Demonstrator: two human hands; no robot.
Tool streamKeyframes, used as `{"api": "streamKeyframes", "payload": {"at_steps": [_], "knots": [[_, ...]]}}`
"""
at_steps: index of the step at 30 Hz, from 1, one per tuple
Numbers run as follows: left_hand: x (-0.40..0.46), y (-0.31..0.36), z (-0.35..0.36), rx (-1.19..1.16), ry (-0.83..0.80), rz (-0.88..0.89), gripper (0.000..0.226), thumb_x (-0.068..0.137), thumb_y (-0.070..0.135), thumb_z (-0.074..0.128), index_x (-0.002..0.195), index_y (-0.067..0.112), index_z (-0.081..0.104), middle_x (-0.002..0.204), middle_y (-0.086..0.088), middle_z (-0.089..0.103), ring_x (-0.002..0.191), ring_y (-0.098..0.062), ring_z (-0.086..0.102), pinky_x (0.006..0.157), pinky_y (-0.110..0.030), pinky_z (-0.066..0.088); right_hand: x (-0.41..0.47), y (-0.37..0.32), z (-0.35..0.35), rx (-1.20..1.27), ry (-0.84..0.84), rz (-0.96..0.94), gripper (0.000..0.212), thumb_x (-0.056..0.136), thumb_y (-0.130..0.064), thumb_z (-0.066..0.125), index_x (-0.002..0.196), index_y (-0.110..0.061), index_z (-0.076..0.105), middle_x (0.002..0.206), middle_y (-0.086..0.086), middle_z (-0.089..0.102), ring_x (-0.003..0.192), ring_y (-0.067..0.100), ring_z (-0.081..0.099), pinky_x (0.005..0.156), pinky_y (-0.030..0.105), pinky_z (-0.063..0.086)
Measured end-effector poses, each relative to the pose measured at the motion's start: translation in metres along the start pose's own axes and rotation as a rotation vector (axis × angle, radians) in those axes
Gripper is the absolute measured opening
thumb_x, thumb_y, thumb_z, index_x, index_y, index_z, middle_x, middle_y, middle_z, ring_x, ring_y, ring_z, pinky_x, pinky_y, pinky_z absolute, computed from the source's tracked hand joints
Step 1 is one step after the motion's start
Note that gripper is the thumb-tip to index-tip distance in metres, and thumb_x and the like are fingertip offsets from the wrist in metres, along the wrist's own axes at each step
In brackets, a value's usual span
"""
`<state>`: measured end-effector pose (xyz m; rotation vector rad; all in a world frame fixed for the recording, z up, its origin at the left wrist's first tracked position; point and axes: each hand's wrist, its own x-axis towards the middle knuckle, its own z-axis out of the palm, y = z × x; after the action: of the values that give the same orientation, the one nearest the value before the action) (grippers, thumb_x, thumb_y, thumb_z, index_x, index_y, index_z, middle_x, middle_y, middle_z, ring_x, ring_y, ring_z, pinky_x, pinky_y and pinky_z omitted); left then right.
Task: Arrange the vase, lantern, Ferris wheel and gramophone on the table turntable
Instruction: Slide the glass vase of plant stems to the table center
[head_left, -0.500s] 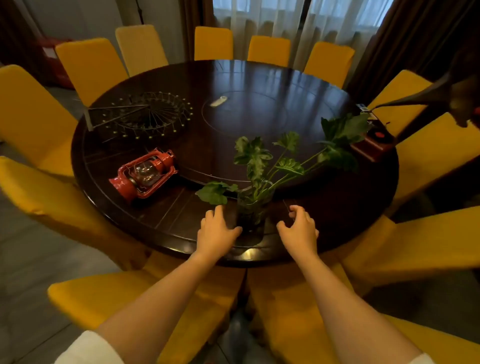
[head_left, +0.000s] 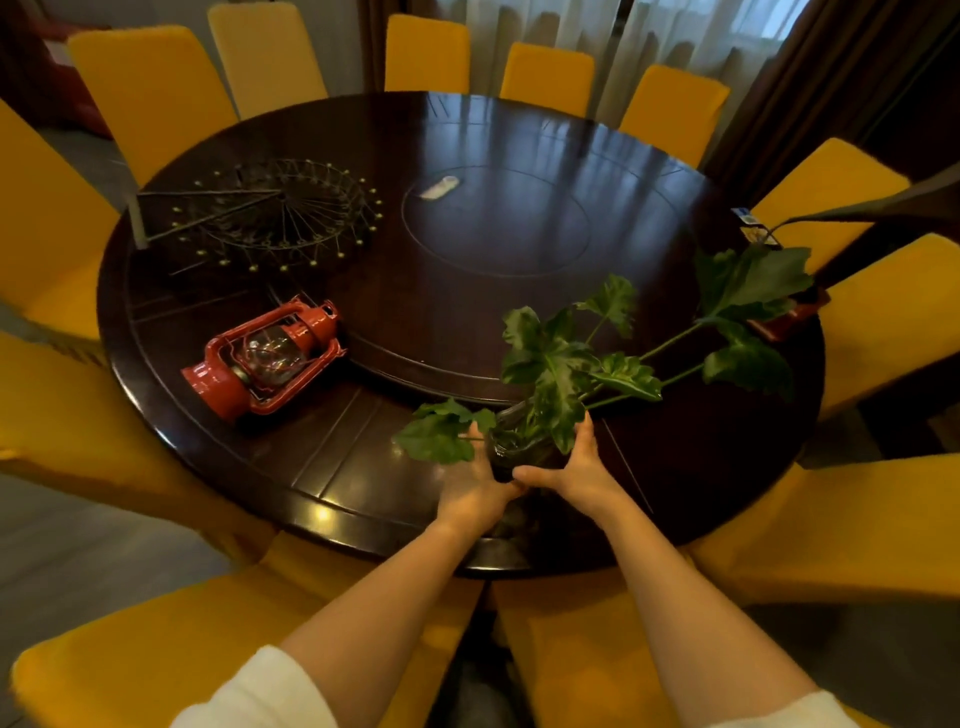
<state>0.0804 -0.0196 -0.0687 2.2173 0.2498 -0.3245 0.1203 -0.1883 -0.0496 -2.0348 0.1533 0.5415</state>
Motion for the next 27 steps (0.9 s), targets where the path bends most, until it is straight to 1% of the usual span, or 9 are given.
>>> {"api": "streamKeyframes", "payload": {"at_steps": [2,6,9,12,15,18,20,23,27], "knots": [[0.003,-0.001,0.003,-0.07,0.032,0.043,0.105,0.085,0.048,0.071,0.157,0.031,-0.003,0.154,-0.013,0.038,0.128,-0.037,0.051,0.094,-0.038,0.048,0.009,0.005,0.003,0.032,-0.028,-0.05,0.155,0.044,-0.049,0.097,0.156,-0.035,-0.01,0.163,0.002,0.019,0.148,0.021,0.023,0.119,0.044,0.027],[0.015,-0.007,0.011,-0.106,0.033,0.002,0.092,0.087,0.046,0.068,0.156,0.034,0.008,0.162,-0.008,0.022,0.138,-0.036,0.04,0.109,-0.048,0.04,0.019,0.011,0.01,0.027,-0.023,-0.109,0.143,0.044,-0.054,0.096,0.154,-0.025,0.01,0.151,-0.004,0.035,0.14,0.015,0.037,0.115,0.043,0.038],[0.024,-0.016,0.012,-0.074,-0.056,-0.112,0.055,0.095,0.038,0.057,0.143,0.022,0.039,0.14,-0.018,0.052,0.126,-0.038,0.052,0.103,-0.048,0.044,0.02,0.014,0.023,0.083,0.041,-0.102,0.142,0.044,-0.053,0.097,0.152,-0.024,0.01,0.15,0.0,0.039,0.138,0.017,0.042,0.112,0.046,0.041],[0.022,-0.02,0.012,0.033,-0.098,-0.083,0.039,0.101,0.03,0.049,0.137,0.014,0.048,0.134,-0.017,0.055,0.123,-0.039,0.055,0.103,-0.047,0.043,0.019,0.012,0.037,0.141,0.093,-0.073,0.144,0.048,-0.038,0.098,0.153,-0.036,0.0,0.153,0.006,0.038,0.14,0.021,0.042,0.111,0.05,0.042],[0.02,-0.019,0.008,0.013,-0.092,-0.06,0.042,0.1,0.035,0.053,0.137,0.014,0.048,0.138,-0.014,0.053,0.127,-0.038,0.052,0.107,-0.043,0.041,0.021,0.014,0.042,0.179,0.122,-0.091,0.15,0.045,-0.04,0.099,0.152,-0.041,-0.005,0.159,0.009,0.029,0.146,0.027,0.033,0.112,0.054,0.039],[0.015,-0.013,-0.003,-0.095,-0.052,-0.058,0.057,0.08,0.052,0.063,0.127,0.02,0.055,0.13,-0.004,0.058,0.122,-0.033,0.055,0.105,-0.037,0.044,0.021,0.012,0.042,0.182,0.121,-0.068,0.156,0.032,-0.073,0.089,0.15,-0.047,-0.01,0.16,0.009,0.029,0.145,0.027,0.033,0.112,0.053,0.038],[0.014,-0.007,-0.011,-0.12,-0.055,-0.001,0.05,0.071,0.055,0.063,0.112,0.026,0.063,0.114,0.009,0.067,0.115,-0.027,0.061,0.098,-0.029,0.048,0.018,0.007,0.041,0.14,0.156,-0.044,0.157,0.026,-0.087,0.077,0.149,-0.049,-0.012,0.159,0.006,0.031,0.142,0.025,0.038,0.111,0.049,0.042],[0.022,0.004,-0.023,0.024,-0.111,0.053,0.054,0.089,0.037,0.064,0.14,0.023,0.051,0.137,-0.005,0.059,0.127,-0.026,0.053,0.109,-0.04,0.037,0.018,-0.001,0.034,0.111,0.181,-0.064,0.156,0.028,-0.079,0.086,0.145,-0.053,-0.013,0.16,0.001,0.027,0.144,0.02,0.034,0.112,0.042,0.04],[0.04,0.017,-0.055,-0.256,0.022,0.221,0.056,0.063,0.047,0.084,0.115,0.035,0.067,0.106,0.023,0.072,0.099,0.004,0.067,0.084,-0.017,0.051,0.024,-0.022,0.014,0.084,0.074,-0.144,0.143,0.041,-0.078,0.085,0.14,-0.06,-0.016,0.165,-0.005,0.013,0.15,0.016,0.02,0.118,0.043,0.032]]}}
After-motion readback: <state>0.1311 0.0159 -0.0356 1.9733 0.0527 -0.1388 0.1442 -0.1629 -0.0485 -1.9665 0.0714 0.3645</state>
